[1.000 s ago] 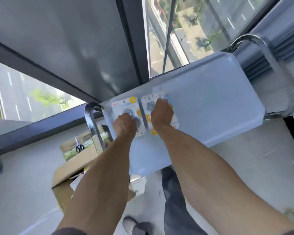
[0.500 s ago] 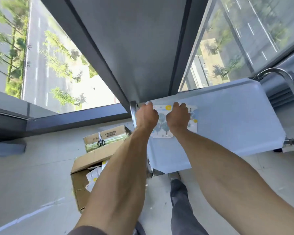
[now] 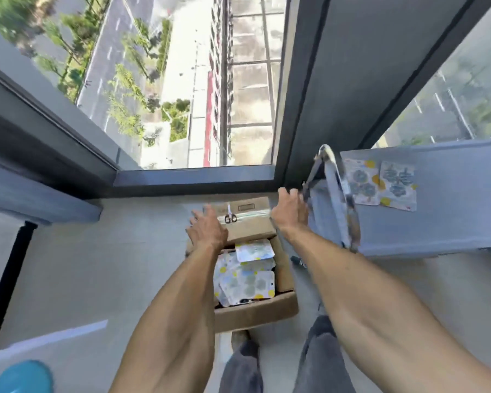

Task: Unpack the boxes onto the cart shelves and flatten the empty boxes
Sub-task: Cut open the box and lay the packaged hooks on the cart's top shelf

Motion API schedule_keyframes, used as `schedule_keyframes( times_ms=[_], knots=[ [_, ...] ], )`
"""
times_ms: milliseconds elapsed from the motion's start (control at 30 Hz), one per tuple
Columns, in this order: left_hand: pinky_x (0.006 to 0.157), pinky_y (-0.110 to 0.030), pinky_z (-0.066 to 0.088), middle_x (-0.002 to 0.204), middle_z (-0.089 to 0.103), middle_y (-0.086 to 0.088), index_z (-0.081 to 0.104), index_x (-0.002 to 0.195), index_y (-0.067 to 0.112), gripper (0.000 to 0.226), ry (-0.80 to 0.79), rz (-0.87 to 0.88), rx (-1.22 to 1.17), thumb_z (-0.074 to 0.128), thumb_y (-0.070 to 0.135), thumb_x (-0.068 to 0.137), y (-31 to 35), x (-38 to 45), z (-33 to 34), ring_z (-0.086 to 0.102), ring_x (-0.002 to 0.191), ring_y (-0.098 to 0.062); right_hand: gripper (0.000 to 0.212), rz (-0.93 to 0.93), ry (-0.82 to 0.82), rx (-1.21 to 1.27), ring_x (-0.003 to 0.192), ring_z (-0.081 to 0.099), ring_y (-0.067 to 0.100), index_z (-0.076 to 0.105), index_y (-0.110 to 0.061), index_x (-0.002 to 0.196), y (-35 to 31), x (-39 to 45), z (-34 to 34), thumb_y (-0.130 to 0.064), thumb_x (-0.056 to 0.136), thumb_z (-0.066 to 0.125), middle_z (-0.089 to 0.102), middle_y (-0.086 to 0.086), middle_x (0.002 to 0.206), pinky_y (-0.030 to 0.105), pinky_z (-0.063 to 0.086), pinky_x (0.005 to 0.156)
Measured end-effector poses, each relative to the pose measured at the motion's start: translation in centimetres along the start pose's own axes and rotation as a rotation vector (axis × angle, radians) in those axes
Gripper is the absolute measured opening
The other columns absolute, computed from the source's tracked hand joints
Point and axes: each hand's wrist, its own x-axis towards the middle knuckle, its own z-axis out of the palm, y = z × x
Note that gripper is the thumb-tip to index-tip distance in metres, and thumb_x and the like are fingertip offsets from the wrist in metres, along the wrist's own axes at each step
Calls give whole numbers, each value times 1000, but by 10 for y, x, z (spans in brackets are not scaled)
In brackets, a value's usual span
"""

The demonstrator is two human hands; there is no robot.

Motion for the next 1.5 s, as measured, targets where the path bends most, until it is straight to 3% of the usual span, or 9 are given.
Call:
schedule_keyframes(
  times_ms=[167, 267, 467, 667, 800, 933, 1067, 1300, 1500],
  knots=[
    [97, -45, 43, 138, 40, -18, 35, 141, 12, 53, -144, -40, 98, 54, 27, 94, -93, 11, 81, 45, 124, -35, 36, -35, -308, -123, 125, 42, 33, 52, -14, 125, -23, -35, 125, -13, 89, 54, 43, 15, 134, 40, 40, 100],
    [97, -45, 42, 138, 40, -19, 36, 138, 9, 48, -232, -69, 93, 51, 25, 96, -117, 23, 133, 45, 125, -35, 34, -19, -446, -167, 124, 42, 32, 51, -14, 122, -19, -42, 186, -18, 90, 60, 43, 14, 132, 41, 40, 97],
    [96, -44, 42, 141, 39, -18, 37, 140, 9, 49, -340, 2, 75, 50, 24, 96, -104, 67, 244, 45, 124, -34, 29, -34, -545, -213, 122, 43, 34, 53, -10, 122, 21, -22, 291, -14, 93, 50, 45, 16, 130, 40, 40, 95],
    [89, -42, 44, 132, 47, -17, 50, 124, 5, 31, -368, 172, 73, 48, 16, 95, -79, 97, 347, 48, 118, -34, 27, -11, -627, -280, 118, 46, 34, 55, -8, 118, 66, 2, 372, -13, 91, 54, 49, 17, 126, 39, 41, 93],
    [72, -37, 33, 116, 54, -16, 56, 111, 5, 20, -428, 266, 74, 48, 8, 93, -71, 93, 403, 54, 106, -36, 33, 6, -577, -279, 124, 41, 33, 52, -7, 123, 91, 8, 413, -11, 90, 54, 42, 18, 134, 40, 39, 96],
    [80, -40, 41, 120, 55, -16, 53, 124, 9, 31, -515, 194, 42, 50, 11, 93, -65, 88, 449, 56, 110, -37, 60, -38, -616, -270, 139, 25, 35, 30, -11, 146, 107, 6, 450, -13, 92, 55, 19, 22, 155, 44, 36, 105],
    [90, -41, 44, 124, 55, -16, 49, 130, 10, 35, -539, 93, 48, 50, 16, 96, -60, 91, 480, 55, 115, -35, 66, -23, -508, -299, 117, 45, 34, 18, -18, 152, 115, 6, 477, -14, 93, 47, 39, 17, 136, 43, 39, 93],
    [88, -42, 44, 120, 57, -17, 49, 124, 4, 31, -435, 72, 130, 43, 0, 94, -59, 88, 499, 57, 112, -36, 37, -83, -303, -312, 117, 43, 31, 46, -14, 130, 113, 18, 495, -13, 93, 41, 43, 14, 132, 39, 37, 85],
    [80, -42, 44, 118, 55, -12, 55, 119, 8, 35, -420, 133, 193, 52, -4, 87, -69, 81, 501, 56, 106, -32, 74, -17, -317, -252, 111, 45, 27, 17, -18, 155, 115, 4, 494, -7, 89, 49, 42, 11, 133, 38, 41, 69]
  ],
)
